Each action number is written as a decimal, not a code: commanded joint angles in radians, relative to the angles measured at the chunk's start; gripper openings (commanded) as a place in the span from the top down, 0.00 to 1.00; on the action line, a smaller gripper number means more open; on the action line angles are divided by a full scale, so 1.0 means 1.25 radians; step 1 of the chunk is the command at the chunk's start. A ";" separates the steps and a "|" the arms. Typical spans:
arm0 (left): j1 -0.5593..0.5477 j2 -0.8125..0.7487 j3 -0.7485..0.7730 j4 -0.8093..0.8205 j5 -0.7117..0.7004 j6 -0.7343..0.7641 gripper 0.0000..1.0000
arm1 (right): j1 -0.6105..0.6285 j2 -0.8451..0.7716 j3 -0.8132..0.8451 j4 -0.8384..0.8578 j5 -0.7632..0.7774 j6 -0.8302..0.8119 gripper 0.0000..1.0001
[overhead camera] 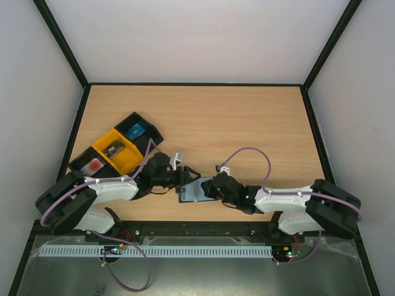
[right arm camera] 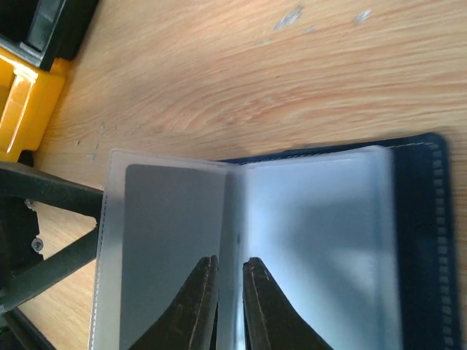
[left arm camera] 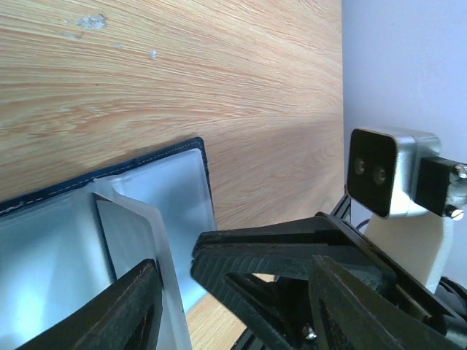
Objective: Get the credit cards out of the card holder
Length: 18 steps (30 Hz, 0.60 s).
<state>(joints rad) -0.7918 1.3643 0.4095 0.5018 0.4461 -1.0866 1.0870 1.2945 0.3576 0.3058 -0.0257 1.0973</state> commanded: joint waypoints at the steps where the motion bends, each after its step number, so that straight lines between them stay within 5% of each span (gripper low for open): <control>1: -0.020 0.035 0.020 0.071 0.013 -0.037 0.43 | 0.004 -0.086 -0.031 -0.089 0.101 -0.013 0.88; 10: -0.055 0.087 0.063 0.056 -0.008 -0.024 0.43 | 0.004 -0.320 -0.066 -0.197 0.174 -0.018 0.83; 18: -0.055 0.036 0.054 -0.043 -0.093 0.017 0.45 | 0.004 -0.367 -0.071 -0.194 0.150 -0.029 0.82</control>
<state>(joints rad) -0.8555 1.4532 0.4744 0.4973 0.3923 -1.1000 1.0870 0.8425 0.2832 0.0883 0.1390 1.0798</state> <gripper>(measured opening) 0.558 0.182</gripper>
